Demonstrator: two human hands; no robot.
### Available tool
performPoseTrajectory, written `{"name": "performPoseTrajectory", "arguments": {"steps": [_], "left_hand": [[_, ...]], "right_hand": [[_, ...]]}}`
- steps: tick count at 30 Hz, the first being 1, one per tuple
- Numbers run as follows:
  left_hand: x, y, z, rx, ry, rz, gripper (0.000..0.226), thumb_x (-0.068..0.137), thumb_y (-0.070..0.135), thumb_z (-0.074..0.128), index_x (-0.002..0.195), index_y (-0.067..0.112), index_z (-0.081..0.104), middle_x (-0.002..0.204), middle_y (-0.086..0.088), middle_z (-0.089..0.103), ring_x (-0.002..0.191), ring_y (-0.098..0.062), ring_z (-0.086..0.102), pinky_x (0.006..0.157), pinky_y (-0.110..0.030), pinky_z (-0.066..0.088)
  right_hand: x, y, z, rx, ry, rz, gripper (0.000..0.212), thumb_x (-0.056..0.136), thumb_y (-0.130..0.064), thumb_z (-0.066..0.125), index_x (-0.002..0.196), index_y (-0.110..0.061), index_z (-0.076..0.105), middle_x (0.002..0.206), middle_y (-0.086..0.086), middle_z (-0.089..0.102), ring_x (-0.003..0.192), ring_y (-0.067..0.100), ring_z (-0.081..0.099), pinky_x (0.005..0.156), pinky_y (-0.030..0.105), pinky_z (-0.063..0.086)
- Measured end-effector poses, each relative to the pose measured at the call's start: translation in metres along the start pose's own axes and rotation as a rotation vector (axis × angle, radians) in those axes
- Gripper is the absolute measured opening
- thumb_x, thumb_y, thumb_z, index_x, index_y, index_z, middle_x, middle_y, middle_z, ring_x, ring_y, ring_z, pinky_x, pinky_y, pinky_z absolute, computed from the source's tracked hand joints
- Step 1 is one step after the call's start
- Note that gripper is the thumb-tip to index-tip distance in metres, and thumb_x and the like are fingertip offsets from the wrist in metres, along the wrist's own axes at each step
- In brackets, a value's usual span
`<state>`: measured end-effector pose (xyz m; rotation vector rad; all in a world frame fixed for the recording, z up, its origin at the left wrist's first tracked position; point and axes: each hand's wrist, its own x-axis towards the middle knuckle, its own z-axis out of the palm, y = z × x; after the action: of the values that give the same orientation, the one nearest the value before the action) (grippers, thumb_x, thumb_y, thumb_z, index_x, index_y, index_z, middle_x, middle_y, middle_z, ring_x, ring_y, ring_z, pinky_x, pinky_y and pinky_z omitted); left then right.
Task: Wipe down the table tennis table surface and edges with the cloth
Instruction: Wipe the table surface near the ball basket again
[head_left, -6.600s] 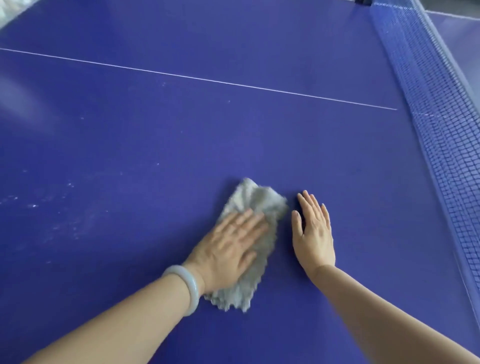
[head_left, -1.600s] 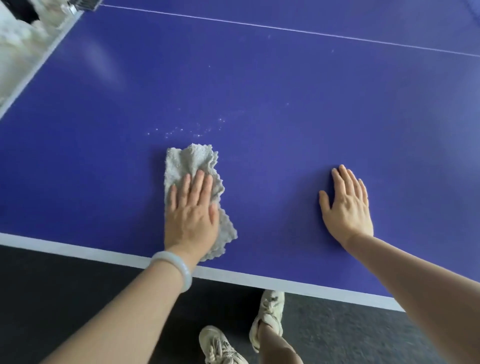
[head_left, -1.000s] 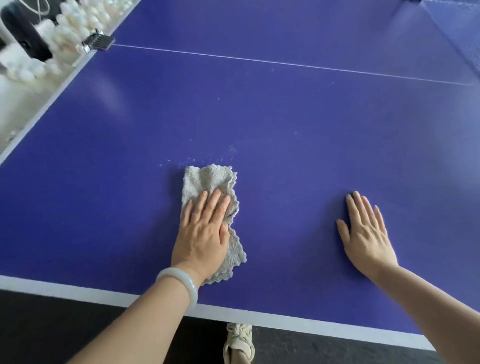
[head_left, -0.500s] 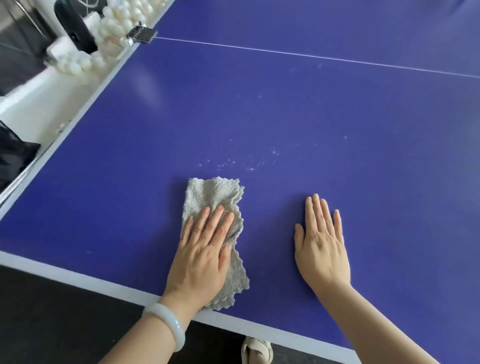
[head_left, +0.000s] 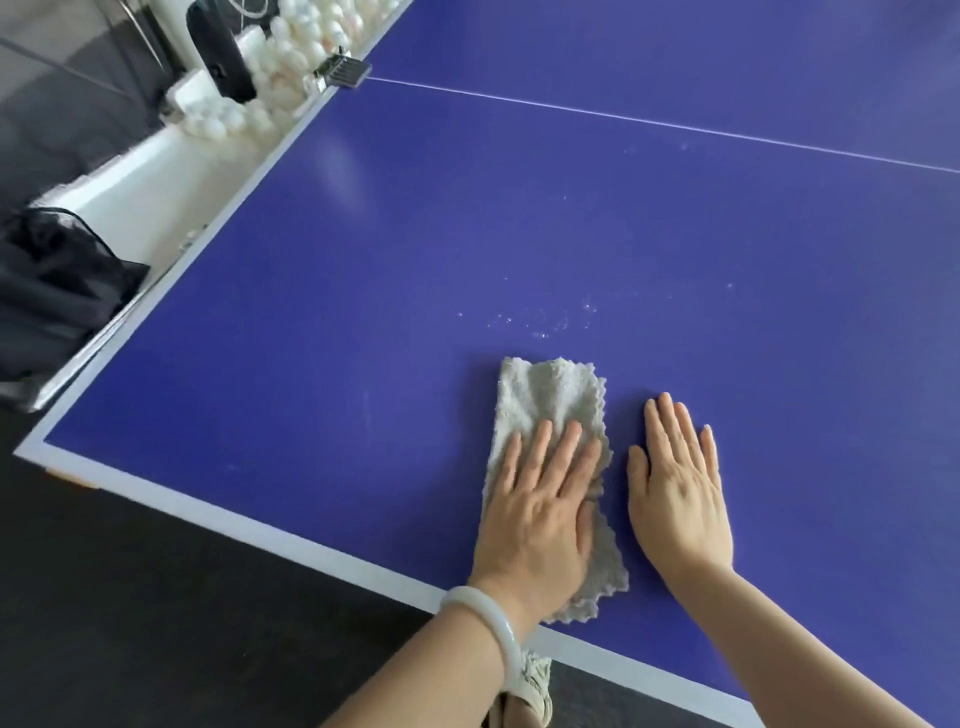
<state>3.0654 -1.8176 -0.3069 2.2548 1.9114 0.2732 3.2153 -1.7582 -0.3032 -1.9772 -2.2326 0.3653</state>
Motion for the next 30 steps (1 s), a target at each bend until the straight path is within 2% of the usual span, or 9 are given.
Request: {"name": "performPoseTrajectory", "arguments": {"steps": [4, 7, 11, 13, 18, 20, 23, 27, 30], "left_hand": [[-0.012, -0.075, -0.02, 0.1, -0.016, 0.037, 0.055, 0.102, 0.033, 0.023, 0.156, 0.023, 0.022, 0.164, 0.004, 0.012, 0.152, -0.017, 0.006, 0.122, -0.045, 0.016], [-0.009, -0.151, -0.039, 0.156, 0.021, -0.255, 0.058, 0.1, 0.031, 0.01, 0.157, 0.022, 0.016, 0.165, 0.002, 0.008, 0.152, -0.019, 0.005, 0.122, -0.043, 0.012], [0.006, -0.164, -0.046, 0.112, 0.108, -0.675, 0.057, 0.102, 0.031, 0.029, 0.157, 0.02, 0.02, 0.165, -0.003, 0.012, 0.152, -0.024, 0.01, 0.123, -0.045, 0.007], [0.014, -0.119, -0.036, 0.101, 0.126, -0.601, 0.059, 0.1, 0.035, 0.033, 0.156, 0.019, 0.023, 0.164, -0.005, 0.017, 0.151, -0.027, 0.013, 0.122, -0.047, 0.01], [0.005, 0.022, 0.0, -0.021, 0.051, -0.056, 0.058, 0.101, 0.039, 0.032, 0.155, 0.018, 0.026, 0.162, -0.001, 0.023, 0.152, -0.023, 0.01, 0.12, -0.047, 0.017], [0.004, 0.028, 0.004, -0.005, -0.023, 0.113, 0.06, 0.102, 0.04, 0.031, 0.157, 0.017, 0.02, 0.163, 0.001, 0.019, 0.152, -0.021, 0.005, 0.121, -0.045, 0.015], [0.022, -0.023, -0.008, 0.045, -0.054, 0.3, 0.058, 0.102, 0.037, 0.03, 0.157, 0.022, 0.02, 0.165, 0.004, 0.014, 0.152, -0.018, 0.007, 0.124, -0.04, 0.006], [0.06, -0.096, -0.021, 0.136, 0.016, -0.027, 0.056, 0.104, 0.038, 0.022, 0.157, 0.024, 0.012, 0.164, 0.005, 0.004, 0.152, -0.016, 0.001, 0.124, -0.039, 0.002], [0.076, -0.103, -0.021, 0.142, 0.059, -0.251, 0.057, 0.103, 0.036, 0.027, 0.158, 0.021, 0.015, 0.165, 0.004, 0.006, 0.152, -0.018, 0.002, 0.124, -0.04, 0.0]], "right_hand": [[0.0, -0.001, 0.001, -0.023, -0.004, -0.008, 0.058, 0.105, -0.03, 0.024, 0.158, -0.013, 0.009, 0.164, -0.005, -0.001, 0.152, 0.008, -0.006, 0.124, 0.032, -0.008], [-0.001, -0.003, 0.002, -0.025, -0.001, 0.003, 0.059, 0.105, -0.033, 0.022, 0.158, -0.013, 0.008, 0.165, -0.004, 0.0, 0.152, 0.009, -0.006, 0.124, 0.033, -0.008], [0.002, -0.005, 0.006, -0.05, 0.014, 0.015, 0.061, 0.104, -0.038, 0.018, 0.158, -0.012, 0.008, 0.166, -0.001, 0.0, 0.153, 0.012, -0.006, 0.123, 0.033, -0.011], [0.002, -0.004, 0.005, -0.033, 0.015, 0.017, 0.06, 0.104, -0.038, 0.018, 0.158, -0.012, 0.01, 0.166, -0.002, 0.002, 0.153, 0.012, -0.004, 0.123, 0.032, -0.011], [-0.001, -0.002, -0.002, 0.119, 0.013, 0.018, 0.054, 0.105, -0.03, 0.021, 0.157, -0.014, 0.019, 0.165, -0.006, 0.009, 0.151, 0.004, -0.001, 0.124, 0.031, -0.005], [-0.003, -0.002, -0.006, 0.183, 0.03, -0.003, 0.053, 0.105, -0.029, 0.022, 0.157, -0.016, 0.021, 0.164, -0.007, 0.012, 0.15, 0.001, -0.001, 0.124, 0.031, -0.003], [-0.004, -0.002, -0.007, 0.179, 0.021, -0.018, 0.053, 0.105, -0.028, 0.024, 0.157, -0.016, 0.021, 0.164, -0.008, 0.012, 0.15, 0.001, -0.001, 0.124, 0.03, -0.003], [-0.004, -0.003, -0.005, 0.136, 0.005, 0.005, 0.055, 0.105, -0.029, 0.024, 0.158, -0.016, 0.016, 0.164, -0.01, 0.005, 0.149, 0.0, -0.006, 0.124, 0.029, -0.006], [-0.002, -0.005, -0.004, 0.124, 0.015, 0.022, 0.056, 0.104, -0.032, 0.023, 0.157, -0.017, 0.015, 0.164, -0.01, 0.005, 0.149, 0.0, -0.007, 0.124, 0.03, -0.006]]}}
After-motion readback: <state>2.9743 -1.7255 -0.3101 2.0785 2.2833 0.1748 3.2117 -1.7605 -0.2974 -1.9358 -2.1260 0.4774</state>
